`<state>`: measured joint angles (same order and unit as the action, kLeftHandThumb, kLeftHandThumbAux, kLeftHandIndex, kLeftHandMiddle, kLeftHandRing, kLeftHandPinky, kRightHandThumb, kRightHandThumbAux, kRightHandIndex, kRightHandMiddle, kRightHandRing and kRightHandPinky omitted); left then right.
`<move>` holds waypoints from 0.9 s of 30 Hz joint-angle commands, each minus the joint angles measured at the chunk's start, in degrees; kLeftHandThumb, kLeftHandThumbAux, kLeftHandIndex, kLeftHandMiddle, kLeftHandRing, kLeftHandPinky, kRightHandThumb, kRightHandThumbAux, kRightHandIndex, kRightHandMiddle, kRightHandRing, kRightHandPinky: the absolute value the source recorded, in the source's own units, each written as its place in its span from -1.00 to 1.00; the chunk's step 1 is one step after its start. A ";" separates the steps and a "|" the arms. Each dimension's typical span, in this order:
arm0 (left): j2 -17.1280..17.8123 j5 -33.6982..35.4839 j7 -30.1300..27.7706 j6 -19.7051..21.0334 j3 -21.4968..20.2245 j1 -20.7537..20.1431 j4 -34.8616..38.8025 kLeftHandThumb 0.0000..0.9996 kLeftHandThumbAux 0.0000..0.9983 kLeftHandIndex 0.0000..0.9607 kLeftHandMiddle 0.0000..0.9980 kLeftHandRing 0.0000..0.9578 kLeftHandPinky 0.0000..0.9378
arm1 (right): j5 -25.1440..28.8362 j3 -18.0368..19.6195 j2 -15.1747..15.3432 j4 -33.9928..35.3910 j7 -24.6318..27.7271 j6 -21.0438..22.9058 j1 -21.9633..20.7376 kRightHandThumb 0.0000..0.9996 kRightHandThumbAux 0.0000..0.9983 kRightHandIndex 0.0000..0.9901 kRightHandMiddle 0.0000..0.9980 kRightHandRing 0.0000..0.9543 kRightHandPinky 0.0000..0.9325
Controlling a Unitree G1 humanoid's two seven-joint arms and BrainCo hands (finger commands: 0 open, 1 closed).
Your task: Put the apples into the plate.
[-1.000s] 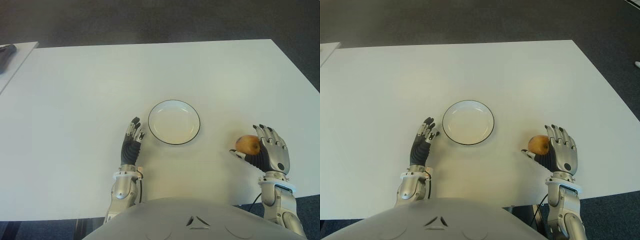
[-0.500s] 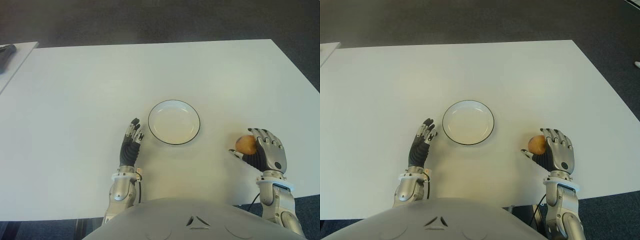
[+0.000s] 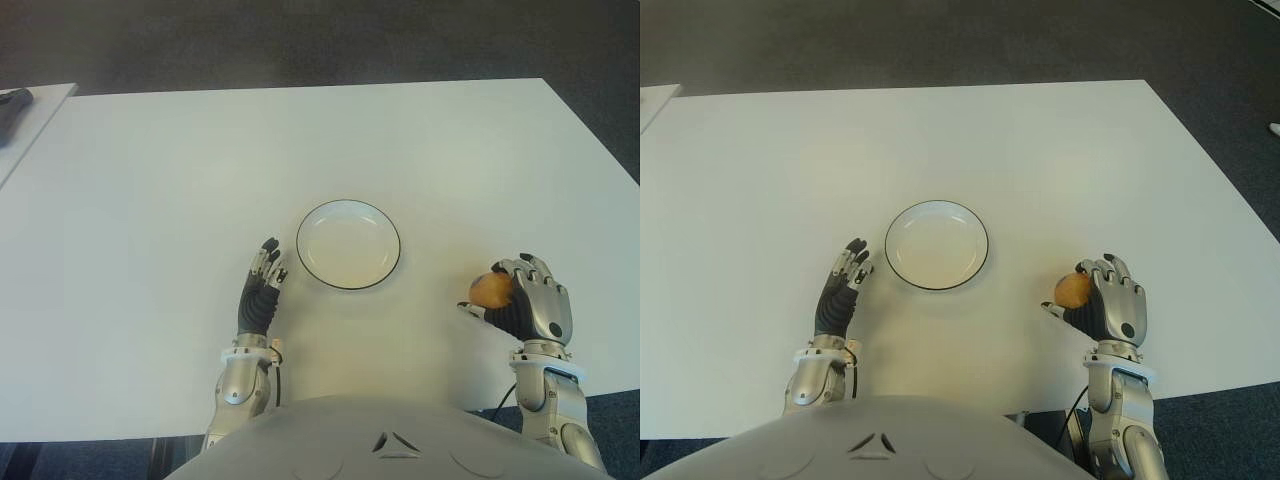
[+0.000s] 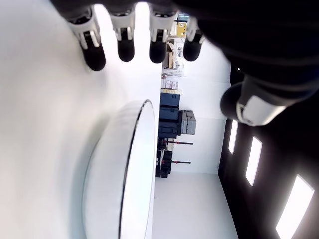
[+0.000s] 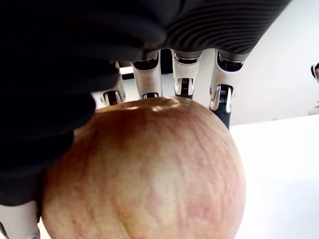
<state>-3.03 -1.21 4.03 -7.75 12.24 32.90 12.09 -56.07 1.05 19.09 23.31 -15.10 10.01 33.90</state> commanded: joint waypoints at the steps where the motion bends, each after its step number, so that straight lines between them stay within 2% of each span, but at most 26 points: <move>1: 0.56 -0.37 -0.42 0.78 -0.32 0.51 0.00 -1.00 -0.10 -1.00 -1.00 -1.00 -1.00 | 2.26 0.23 -1.67 1.67 -0.87 -1.30 0.52 0.43 0.43 -0.11 0.58 0.60 0.44; 4: 0.69 -0.66 -0.39 1.14 -0.26 0.41 0.14 -1.00 -0.09 -1.00 -1.00 -1.00 -1.00 | 3.22 0.45 -2.15 2.30 -0.46 -1.32 0.34 0.43 0.43 -0.11 0.66 0.71 0.55; 10: 0.69 -1.23 -0.09 1.69 -0.28 0.27 0.34 -1.00 -0.09 -1.00 -1.00 -1.00 -1.00 | 4.12 0.71 -2.40 3.02 -0.14 -1.60 0.09 0.44 0.43 -0.11 0.73 0.79 0.65; 27: 0.39 -0.46 -0.31 2.29 -0.60 0.42 0.88 -1.00 -0.08 -1.00 -1.00 -1.00 -1.00 | 4.51 0.99 -2.43 3.34 -0.04 -2.26 -0.15 0.45 0.43 -0.11 0.75 0.81 0.69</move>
<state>-2.87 -1.68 4.03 -6.50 11.98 32.87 12.98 -52.37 1.48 17.18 25.88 -15.21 8.47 33.49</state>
